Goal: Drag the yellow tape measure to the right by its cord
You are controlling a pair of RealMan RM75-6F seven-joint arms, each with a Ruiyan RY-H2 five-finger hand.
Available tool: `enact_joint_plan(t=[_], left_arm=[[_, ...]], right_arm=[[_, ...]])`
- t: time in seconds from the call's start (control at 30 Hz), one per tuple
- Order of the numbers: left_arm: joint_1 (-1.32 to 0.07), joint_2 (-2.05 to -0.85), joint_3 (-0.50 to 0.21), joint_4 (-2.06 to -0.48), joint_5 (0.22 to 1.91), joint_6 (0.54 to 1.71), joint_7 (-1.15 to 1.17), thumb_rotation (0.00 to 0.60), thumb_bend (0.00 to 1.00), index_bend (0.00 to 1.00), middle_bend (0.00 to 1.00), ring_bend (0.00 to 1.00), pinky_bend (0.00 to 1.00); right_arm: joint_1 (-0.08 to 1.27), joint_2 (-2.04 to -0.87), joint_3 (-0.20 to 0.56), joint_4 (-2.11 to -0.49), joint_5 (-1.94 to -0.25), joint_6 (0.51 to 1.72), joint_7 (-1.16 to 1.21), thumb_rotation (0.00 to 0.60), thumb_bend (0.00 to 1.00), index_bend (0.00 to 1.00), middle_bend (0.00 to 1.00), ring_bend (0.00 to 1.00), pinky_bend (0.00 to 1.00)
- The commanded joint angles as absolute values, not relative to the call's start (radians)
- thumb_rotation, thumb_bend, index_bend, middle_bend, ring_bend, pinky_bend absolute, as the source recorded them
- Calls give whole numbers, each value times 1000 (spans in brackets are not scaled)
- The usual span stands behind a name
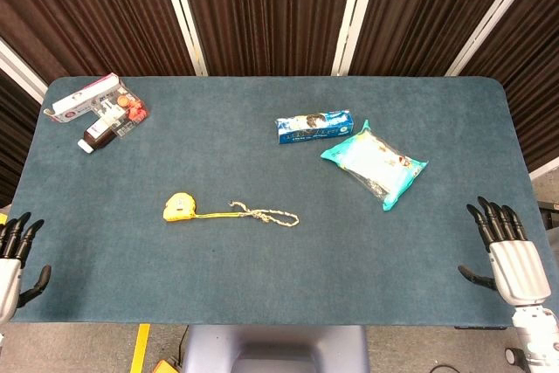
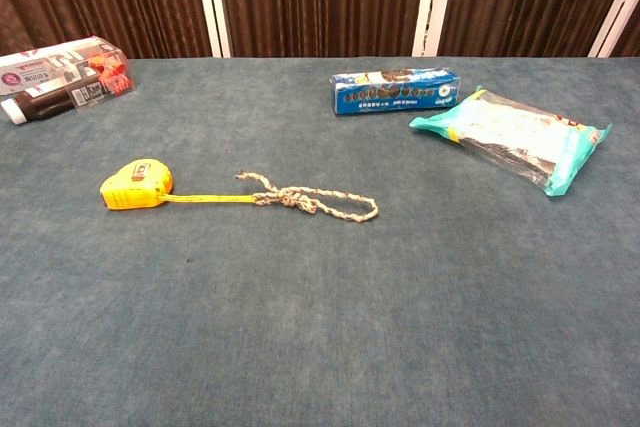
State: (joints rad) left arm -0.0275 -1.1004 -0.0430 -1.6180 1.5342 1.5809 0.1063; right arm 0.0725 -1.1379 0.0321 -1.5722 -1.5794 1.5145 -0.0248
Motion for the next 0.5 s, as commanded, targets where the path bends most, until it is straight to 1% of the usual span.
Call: enact_joint_plan(t=[0.03,0.5], left_arm=[[-21,-1095,-44,-1626,1522,1584,103,600,413,90,0,0,85],[-18,-1088,-41,-1645,1525,1583,99,600,413,89,0,0,86]], right_arm=[[70,-1140,31,-1571,-1584,1519,-27,600,63,86,57,23,0],[67,-1139,22,-1564,-1600,1522,-20,600,63,87,57,23,0]])
